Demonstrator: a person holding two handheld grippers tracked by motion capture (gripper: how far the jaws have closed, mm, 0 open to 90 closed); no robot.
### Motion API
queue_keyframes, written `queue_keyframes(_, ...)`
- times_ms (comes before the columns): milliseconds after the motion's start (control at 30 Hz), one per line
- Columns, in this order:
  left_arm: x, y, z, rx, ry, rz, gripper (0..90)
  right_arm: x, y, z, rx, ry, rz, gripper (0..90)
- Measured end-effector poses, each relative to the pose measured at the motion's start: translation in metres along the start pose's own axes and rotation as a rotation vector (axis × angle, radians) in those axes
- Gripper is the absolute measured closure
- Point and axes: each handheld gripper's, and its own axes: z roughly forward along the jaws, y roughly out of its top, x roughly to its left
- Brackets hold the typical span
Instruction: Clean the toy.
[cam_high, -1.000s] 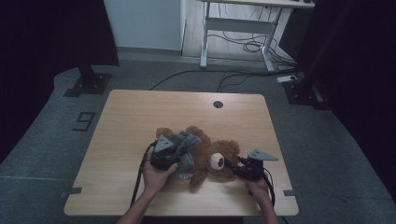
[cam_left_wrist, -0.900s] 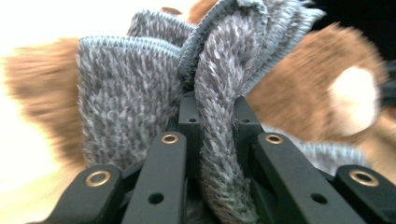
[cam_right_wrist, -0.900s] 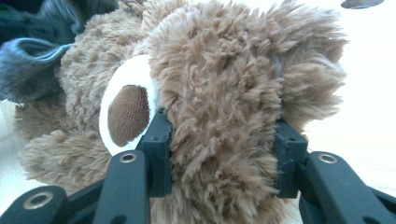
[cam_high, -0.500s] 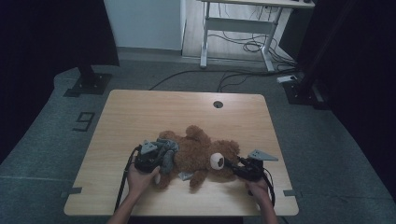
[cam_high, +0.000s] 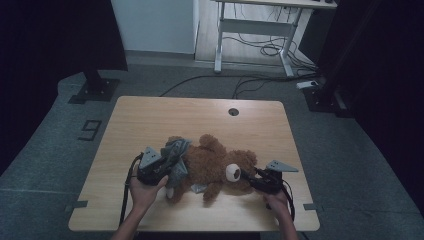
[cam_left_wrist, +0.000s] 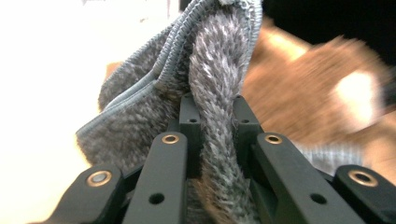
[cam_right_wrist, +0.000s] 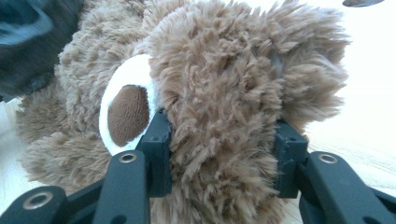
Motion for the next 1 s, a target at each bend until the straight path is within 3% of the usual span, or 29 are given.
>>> queue_keyframes(33, -0.012, 0.013, 0.000, -0.019, -0.027, 0.029, 79.1, 0.000, 0.000, 0.000, 0.000, -0.002, -0.001, 52.1)
queue_keyframes(67, -0.012, 0.013, 0.000, -0.019, -0.027, 0.029, 79.1, 0.000, 0.000, 0.000, 0.000, -0.002, -0.001, 52.1)
queue_keyframes(100, -0.028, 0.026, 0.006, -0.022, -0.038, 0.074, 79.0, 0.000, 0.000, 0.000, -0.001, -0.002, 0.000, 52.2)
queue_keyframes(133, -0.028, 0.026, 0.006, -0.022, -0.038, 0.074, 79.0, 0.000, 0.000, 0.000, -0.001, -0.002, 0.000, 52.2)
queue_keyframes(200, -0.047, 0.039, 0.023, -0.006, -0.072, 0.107, 79.0, 0.000, 0.000, 0.000, -0.001, -0.001, 0.001, 52.2)
queue_keyframes(233, -0.058, 0.045, 0.040, 0.017, -0.102, 0.111, 79.0, 0.000, 0.000, 0.000, -0.002, 0.000, 0.001, 52.2)
queue_keyframes(267, -0.058, 0.045, 0.040, 0.017, -0.102, 0.111, 79.0, 0.000, 0.000, 0.000, -0.002, 0.000, 0.001, 52.2)
queue_keyframes(333, -0.069, 0.050, 0.060, 0.047, -0.126, 0.109, 79.0, 0.000, 0.000, 0.000, -0.001, 0.001, 0.002, 52.2)
queue_keyframes(367, -0.081, 0.052, 0.083, 0.085, -0.157, 0.100, 79.0, 0.000, -0.001, 0.000, -0.002, 0.001, 0.004, 52.2)
queue_keyframes(400, -0.081, 0.052, 0.083, 0.085, -0.157, 0.100, 79.0, 0.000, -0.001, 0.000, -0.002, 0.001, 0.004, 52.2)
queue_keyframes(500, -0.105, 0.053, 0.115, 0.144, -0.177, 0.139, 78.9, 0.000, -0.001, 0.000, -0.002, -0.001, -0.003, 52.2)
queue_keyframes(567, -0.115, 0.052, 0.130, 0.167, -0.197, 0.128, 78.8, 0.000, -0.001, 0.000, -0.002, -0.004, -0.009, 52.2)
queue_keyframes(633, -0.124, 0.048, 0.142, 0.198, -0.184, 0.149, 78.8, 0.001, -0.001, 0.000, -0.006, -0.006, -0.008, 52.2)
queue_keyframes(733, -0.127, 0.041, 0.151, 0.217, -0.166, 0.158, 78.7, 0.002, -0.002, 0.000, -0.001, -0.020, -0.016, 52.2)
queue_keyframes(867, -0.126, 0.038, 0.147, 0.216, -0.129, 0.193, 78.8, 0.002, -0.002, 0.000, 0.002, -0.025, -0.026, 52.2)
queue_keyframes(1000, -0.113, 0.033, 0.139, 0.219, -0.095, 0.167, 78.8, 0.004, -0.002, 0.001, 0.000, -0.031, -0.027, 52.2)
